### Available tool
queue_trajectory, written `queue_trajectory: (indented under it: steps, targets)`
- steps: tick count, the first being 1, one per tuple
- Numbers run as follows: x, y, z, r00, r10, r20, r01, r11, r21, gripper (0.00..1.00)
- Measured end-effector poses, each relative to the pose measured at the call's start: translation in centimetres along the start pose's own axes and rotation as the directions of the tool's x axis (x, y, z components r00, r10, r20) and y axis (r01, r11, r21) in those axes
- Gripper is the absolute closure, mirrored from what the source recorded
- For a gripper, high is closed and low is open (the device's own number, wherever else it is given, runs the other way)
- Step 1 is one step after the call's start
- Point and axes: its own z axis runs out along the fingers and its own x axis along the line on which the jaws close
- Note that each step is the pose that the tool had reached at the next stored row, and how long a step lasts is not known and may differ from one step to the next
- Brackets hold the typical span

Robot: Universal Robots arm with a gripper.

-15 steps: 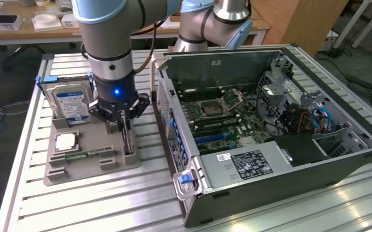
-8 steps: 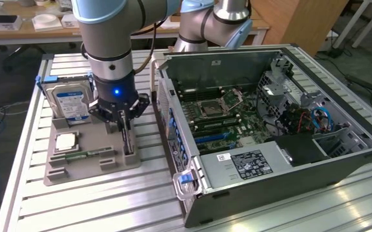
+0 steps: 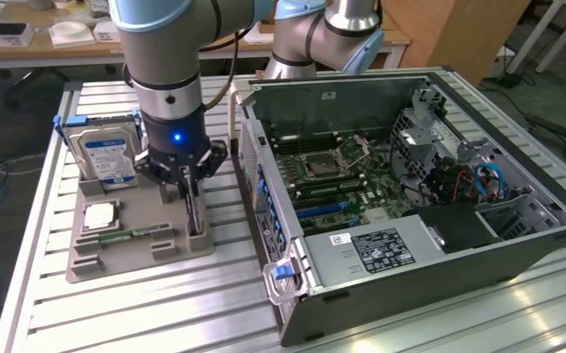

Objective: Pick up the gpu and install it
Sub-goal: 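Pick up the gpu and move the gpu toward the slot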

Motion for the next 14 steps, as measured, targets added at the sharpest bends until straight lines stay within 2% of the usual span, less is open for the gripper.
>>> queue_trajectory:
  steps: [14]
  targets:
    - [0.0, 0.06, -1.81, 1.0000, 0.000, 0.0001, 0.000, 1.0000, 0.0000, 0.74]
